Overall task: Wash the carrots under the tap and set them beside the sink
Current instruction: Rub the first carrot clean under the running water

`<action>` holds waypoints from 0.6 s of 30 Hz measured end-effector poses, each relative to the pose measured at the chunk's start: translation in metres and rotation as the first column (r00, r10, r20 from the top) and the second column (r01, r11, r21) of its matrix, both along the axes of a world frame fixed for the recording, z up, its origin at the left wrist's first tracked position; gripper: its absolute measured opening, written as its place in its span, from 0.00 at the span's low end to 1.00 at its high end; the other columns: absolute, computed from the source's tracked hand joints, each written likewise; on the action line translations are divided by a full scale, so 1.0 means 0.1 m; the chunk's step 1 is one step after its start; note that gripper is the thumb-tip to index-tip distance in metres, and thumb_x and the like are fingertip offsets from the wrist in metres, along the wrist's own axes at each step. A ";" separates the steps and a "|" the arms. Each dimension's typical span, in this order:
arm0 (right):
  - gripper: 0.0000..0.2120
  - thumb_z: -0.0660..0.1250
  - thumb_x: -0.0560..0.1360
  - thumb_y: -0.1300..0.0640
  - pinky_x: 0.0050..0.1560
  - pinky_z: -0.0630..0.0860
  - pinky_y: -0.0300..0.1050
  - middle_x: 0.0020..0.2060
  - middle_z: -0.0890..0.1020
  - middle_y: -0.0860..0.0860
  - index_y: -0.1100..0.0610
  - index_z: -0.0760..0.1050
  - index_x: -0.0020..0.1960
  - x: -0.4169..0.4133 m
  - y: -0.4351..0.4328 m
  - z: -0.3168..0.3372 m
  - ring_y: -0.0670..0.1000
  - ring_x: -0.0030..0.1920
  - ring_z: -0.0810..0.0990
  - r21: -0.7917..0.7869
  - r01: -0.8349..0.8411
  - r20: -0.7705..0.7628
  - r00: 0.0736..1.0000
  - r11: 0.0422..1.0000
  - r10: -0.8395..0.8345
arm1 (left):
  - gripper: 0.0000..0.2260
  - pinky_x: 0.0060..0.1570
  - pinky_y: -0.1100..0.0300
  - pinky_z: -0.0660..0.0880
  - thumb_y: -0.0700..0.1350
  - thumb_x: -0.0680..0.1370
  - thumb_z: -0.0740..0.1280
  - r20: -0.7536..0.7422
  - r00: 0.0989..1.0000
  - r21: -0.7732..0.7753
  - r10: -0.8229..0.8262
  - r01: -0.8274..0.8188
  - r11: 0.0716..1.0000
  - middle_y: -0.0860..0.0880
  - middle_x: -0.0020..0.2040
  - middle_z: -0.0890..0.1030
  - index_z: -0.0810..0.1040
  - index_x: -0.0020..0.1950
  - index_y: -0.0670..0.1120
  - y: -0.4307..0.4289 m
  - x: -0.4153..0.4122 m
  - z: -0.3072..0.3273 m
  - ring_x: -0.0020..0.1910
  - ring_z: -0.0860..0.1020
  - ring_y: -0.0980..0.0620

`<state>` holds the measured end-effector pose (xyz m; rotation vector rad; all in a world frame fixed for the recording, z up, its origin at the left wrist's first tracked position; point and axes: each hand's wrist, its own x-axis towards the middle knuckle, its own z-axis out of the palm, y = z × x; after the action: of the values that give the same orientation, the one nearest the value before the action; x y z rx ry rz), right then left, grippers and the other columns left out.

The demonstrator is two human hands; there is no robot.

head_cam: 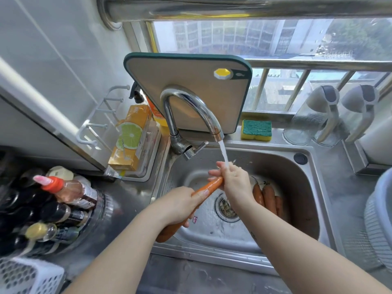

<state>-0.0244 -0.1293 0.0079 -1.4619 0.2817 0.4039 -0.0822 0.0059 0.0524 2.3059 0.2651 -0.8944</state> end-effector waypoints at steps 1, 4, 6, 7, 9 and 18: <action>0.09 0.57 0.81 0.59 0.32 0.80 0.41 0.34 0.82 0.54 0.61 0.75 0.51 -0.01 0.01 0.01 0.47 0.28 0.81 0.005 0.007 -0.027 1.000 1.000 -0.007 | 0.23 0.36 0.60 0.73 0.62 0.80 0.50 0.004 1.000 0.002 0.004 -0.004 1.000 0.50 0.36 0.78 0.73 0.45 0.45 0.01 -0.01 0.01 0.28 0.77 0.53; 0.16 0.55 0.82 0.57 0.29 0.80 0.42 0.31 0.82 0.58 0.67 0.76 0.46 -0.02 0.00 0.04 0.50 0.27 0.81 0.063 0.012 -0.118 0.993 0.998 -0.005 | 0.24 0.36 0.60 0.72 0.62 0.80 0.50 0.004 1.000 0.002 0.011 -0.011 1.000 0.51 0.35 0.78 0.74 0.46 0.44 0.05 -0.05 0.03 0.28 0.77 0.54; 0.19 0.54 0.82 0.56 0.30 0.80 0.43 0.32 0.83 0.60 0.67 0.77 0.44 -0.02 -0.01 0.07 0.53 0.30 0.82 0.094 -0.007 -0.141 0.990 0.996 0.020 | 0.25 0.38 0.59 0.73 0.63 0.79 0.51 -0.001 1.000 -0.007 0.022 -0.022 1.000 0.51 0.36 0.78 0.75 0.48 0.43 0.07 -0.08 0.04 0.28 0.77 0.54; 0.19 0.53 0.82 0.57 0.32 0.80 0.44 0.33 0.83 0.60 0.66 0.77 0.44 -0.02 -0.02 0.09 0.53 0.31 0.82 0.113 -0.017 -0.151 0.988 0.993 0.034 | 0.24 0.38 0.59 0.73 0.63 0.79 0.51 -0.004 1.000 -0.016 0.031 -0.031 0.999 0.51 0.36 0.78 0.74 0.47 0.44 0.07 -0.08 0.04 0.28 0.77 0.54; 0.19 0.50 0.81 0.57 0.37 0.80 0.46 0.34 0.84 0.60 0.66 0.77 0.49 0.01 -0.06 0.12 0.54 0.32 0.82 0.184 -0.018 -0.206 0.977 0.983 0.057 | 0.23 0.38 0.60 0.73 0.63 0.79 0.51 0.001 0.999 -0.043 0.043 -0.043 0.998 0.51 0.35 0.77 0.74 0.46 0.45 0.06 -0.09 0.05 0.28 0.77 0.54; 0.06 0.63 0.79 0.61 0.40 0.80 0.40 0.35 0.83 0.54 0.63 0.75 0.52 0.06 -0.44 0.15 0.49 0.35 0.83 0.270 -0.191 -0.198 0.948 0.944 0.249 | 0.22 0.35 0.61 0.77 0.60 0.80 0.53 -0.167 0.968 -0.393 0.186 -0.238 0.888 0.47 0.37 0.77 0.75 0.54 0.43 -0.18 0.17 -0.06 0.30 0.77 0.52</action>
<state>-0.0184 -0.1733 0.0228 -1.2038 0.2416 0.7683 -0.0648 -0.0119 0.0465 1.7969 0.3411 -0.8874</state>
